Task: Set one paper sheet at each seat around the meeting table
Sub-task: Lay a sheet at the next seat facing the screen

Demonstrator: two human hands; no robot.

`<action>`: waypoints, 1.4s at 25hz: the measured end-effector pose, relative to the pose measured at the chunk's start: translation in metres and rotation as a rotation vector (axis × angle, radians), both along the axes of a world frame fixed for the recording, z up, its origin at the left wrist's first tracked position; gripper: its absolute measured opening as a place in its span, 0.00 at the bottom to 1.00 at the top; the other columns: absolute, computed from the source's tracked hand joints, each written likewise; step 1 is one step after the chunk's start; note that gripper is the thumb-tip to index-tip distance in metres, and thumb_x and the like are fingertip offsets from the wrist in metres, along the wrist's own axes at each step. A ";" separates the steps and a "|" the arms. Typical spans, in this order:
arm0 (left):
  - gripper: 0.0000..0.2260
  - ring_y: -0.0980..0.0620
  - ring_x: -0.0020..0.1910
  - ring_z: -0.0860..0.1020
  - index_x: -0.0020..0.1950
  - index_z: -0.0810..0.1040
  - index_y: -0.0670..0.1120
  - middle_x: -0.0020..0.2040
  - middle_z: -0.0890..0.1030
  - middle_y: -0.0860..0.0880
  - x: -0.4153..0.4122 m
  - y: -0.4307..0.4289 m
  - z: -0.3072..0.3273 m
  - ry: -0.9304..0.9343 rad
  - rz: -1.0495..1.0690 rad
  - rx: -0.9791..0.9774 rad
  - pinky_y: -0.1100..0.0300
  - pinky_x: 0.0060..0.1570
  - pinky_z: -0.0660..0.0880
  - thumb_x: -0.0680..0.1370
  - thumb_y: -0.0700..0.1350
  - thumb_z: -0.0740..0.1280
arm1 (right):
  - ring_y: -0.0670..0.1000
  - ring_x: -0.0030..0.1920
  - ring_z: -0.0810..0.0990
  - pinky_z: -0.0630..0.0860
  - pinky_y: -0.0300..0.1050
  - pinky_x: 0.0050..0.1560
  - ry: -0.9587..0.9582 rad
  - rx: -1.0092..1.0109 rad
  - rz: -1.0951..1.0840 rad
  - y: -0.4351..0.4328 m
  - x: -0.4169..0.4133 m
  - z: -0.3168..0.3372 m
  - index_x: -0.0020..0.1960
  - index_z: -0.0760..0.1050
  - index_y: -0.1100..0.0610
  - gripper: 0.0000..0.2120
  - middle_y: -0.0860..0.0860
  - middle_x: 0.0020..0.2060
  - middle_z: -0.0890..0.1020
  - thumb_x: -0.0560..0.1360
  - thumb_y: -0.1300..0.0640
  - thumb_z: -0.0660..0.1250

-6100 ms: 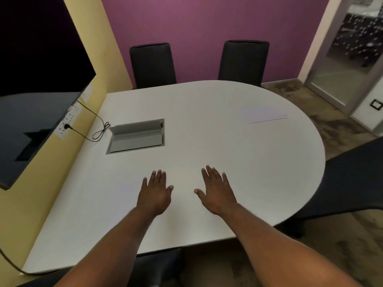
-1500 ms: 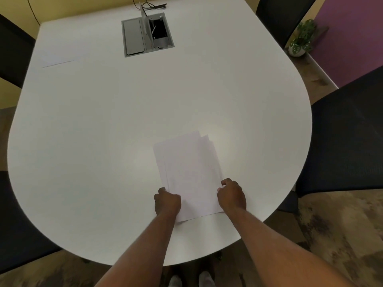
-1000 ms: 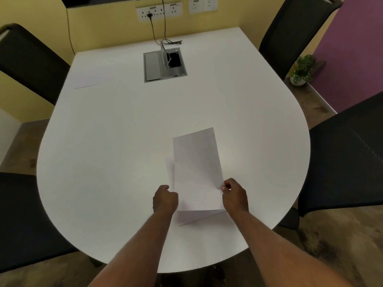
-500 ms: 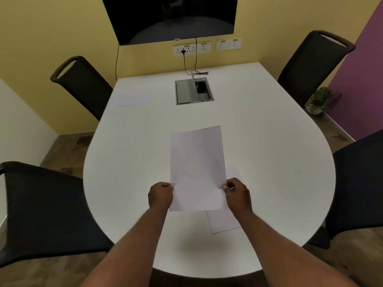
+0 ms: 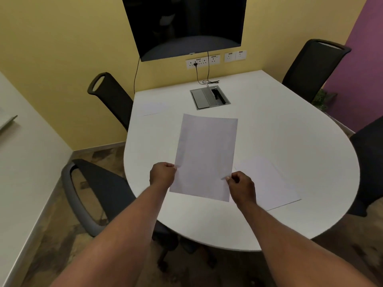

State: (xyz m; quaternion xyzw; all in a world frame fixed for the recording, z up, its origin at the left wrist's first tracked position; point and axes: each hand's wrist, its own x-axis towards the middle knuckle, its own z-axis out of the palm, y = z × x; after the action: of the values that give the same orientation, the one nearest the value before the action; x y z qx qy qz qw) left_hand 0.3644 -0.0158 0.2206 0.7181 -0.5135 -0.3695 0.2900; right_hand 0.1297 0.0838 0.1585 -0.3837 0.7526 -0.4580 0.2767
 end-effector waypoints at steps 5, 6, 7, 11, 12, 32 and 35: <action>0.07 0.44 0.51 0.82 0.49 0.86 0.46 0.51 0.86 0.47 0.057 -0.017 0.013 -0.044 -0.029 -0.013 0.51 0.55 0.79 0.75 0.44 0.71 | 0.42 0.37 0.78 0.68 0.37 0.34 0.012 0.000 0.020 -0.011 0.061 0.008 0.36 0.75 0.51 0.10 0.42 0.34 0.81 0.75 0.54 0.71; 0.07 0.44 0.51 0.82 0.50 0.86 0.46 0.51 0.86 0.47 0.067 -0.023 0.014 -0.059 -0.033 -0.012 0.51 0.54 0.79 0.75 0.45 0.71 | 0.42 0.37 0.78 0.69 0.38 0.34 0.015 0.007 0.022 -0.015 0.071 0.008 0.36 0.75 0.51 0.10 0.43 0.34 0.81 0.75 0.54 0.71; 0.07 0.44 0.51 0.82 0.50 0.87 0.47 0.51 0.86 0.48 0.076 -0.028 0.013 -0.075 -0.040 -0.013 0.52 0.53 0.79 0.75 0.45 0.71 | 0.43 0.37 0.78 0.69 0.38 0.34 0.014 0.016 0.019 -0.021 0.080 0.007 0.36 0.75 0.52 0.10 0.43 0.34 0.81 0.75 0.53 0.71; 0.06 0.45 0.48 0.81 0.48 0.86 0.47 0.49 0.85 0.48 0.105 -0.060 0.006 -0.115 -0.086 -0.018 0.52 0.51 0.80 0.76 0.46 0.70 | 0.46 0.35 0.78 0.70 0.39 0.34 0.004 0.054 -0.015 -0.044 0.111 -0.014 0.35 0.75 0.53 0.12 0.45 0.32 0.81 0.75 0.52 0.72; 0.06 0.46 0.48 0.81 0.48 0.86 0.47 0.49 0.85 0.48 0.113 -0.072 0.005 -0.125 -0.100 -0.020 0.51 0.51 0.80 0.76 0.46 0.70 | 0.47 0.35 0.78 0.70 0.40 0.34 0.005 0.066 -0.019 -0.052 0.120 -0.022 0.35 0.75 0.54 0.12 0.46 0.32 0.81 0.75 0.52 0.72; 0.08 0.46 0.36 0.75 0.33 0.79 0.49 0.35 0.80 0.50 0.156 -0.274 -0.066 -0.393 -0.574 0.172 0.56 0.40 0.73 0.72 0.41 0.68 | 0.46 0.37 0.80 0.71 0.39 0.36 -0.065 0.264 -0.267 -0.180 0.221 -0.075 0.37 0.78 0.51 0.09 0.45 0.34 0.82 0.73 0.51 0.74; 0.06 0.46 0.37 0.72 0.37 0.81 0.50 0.37 0.79 0.48 0.146 -0.296 -0.093 -0.423 -0.694 0.202 0.55 0.40 0.72 0.72 0.41 0.68 | 0.49 0.38 0.80 0.72 0.42 0.39 -0.087 0.354 -0.329 -0.189 0.230 -0.092 0.37 0.78 0.51 0.09 0.45 0.34 0.82 0.74 0.51 0.74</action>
State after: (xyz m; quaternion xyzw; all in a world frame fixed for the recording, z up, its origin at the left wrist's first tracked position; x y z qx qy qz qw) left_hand 0.5102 -0.3118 0.1277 0.5875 -0.7344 -0.3380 -0.0354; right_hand 0.3595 -0.1051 0.0662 -0.1815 0.8608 -0.3741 0.2935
